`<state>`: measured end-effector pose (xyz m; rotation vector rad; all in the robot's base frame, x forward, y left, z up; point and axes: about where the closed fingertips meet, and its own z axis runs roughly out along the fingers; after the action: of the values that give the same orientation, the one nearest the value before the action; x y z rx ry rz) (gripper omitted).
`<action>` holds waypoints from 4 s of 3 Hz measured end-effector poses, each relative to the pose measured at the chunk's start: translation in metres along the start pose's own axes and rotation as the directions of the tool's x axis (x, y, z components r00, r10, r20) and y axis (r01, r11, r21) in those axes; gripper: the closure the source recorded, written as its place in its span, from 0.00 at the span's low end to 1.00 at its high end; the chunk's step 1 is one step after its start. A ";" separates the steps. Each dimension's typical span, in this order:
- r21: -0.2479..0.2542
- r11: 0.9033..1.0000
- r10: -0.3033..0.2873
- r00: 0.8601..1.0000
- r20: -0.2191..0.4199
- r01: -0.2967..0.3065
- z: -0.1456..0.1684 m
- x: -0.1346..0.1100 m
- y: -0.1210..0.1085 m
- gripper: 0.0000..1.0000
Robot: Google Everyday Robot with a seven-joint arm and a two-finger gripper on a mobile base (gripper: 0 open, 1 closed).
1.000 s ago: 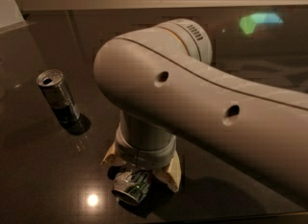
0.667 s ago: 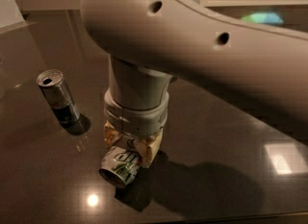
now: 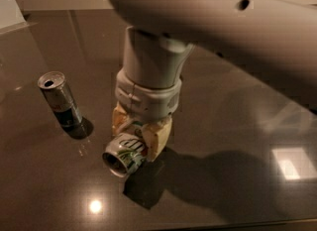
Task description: Place 7up can upright
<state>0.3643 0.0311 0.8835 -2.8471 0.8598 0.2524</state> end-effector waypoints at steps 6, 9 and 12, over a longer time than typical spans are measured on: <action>0.026 0.774 0.379 0.496 0.781 -0.633 -0.060 0.030 0.003 1.00; 0.001 0.757 0.307 0.357 0.882 -0.653 -0.035 0.039 0.010 1.00; -0.018 0.734 0.234 0.228 0.945 -0.679 -0.018 0.048 0.008 0.82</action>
Offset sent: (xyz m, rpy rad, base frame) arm 0.0572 -0.0171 0.0682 0.4384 0.5333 -0.5320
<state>0.4014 -0.0046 0.8906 -1.4539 1.2199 1.3886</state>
